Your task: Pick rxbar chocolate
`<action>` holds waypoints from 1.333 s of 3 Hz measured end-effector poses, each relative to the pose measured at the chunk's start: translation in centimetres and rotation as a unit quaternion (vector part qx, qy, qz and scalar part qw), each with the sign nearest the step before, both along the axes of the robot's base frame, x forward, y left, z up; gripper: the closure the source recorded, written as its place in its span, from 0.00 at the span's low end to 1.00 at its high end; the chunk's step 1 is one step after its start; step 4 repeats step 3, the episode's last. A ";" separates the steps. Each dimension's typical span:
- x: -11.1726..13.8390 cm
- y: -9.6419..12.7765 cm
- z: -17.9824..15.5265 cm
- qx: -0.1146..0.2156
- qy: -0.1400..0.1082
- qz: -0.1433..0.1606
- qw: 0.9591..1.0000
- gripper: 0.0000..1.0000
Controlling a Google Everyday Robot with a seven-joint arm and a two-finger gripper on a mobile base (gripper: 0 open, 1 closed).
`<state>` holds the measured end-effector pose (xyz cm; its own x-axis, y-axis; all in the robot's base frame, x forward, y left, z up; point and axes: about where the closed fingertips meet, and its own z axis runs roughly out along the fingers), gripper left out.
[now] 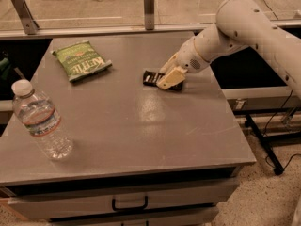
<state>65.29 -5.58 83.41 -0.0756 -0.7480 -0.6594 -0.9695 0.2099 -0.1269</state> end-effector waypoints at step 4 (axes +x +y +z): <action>1.9 2.2 13.7 0.119 -0.136 0.032 0.983 1.00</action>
Offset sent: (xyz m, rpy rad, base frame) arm 0.0223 0.0273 0.2246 0.3805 -0.4519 0.0938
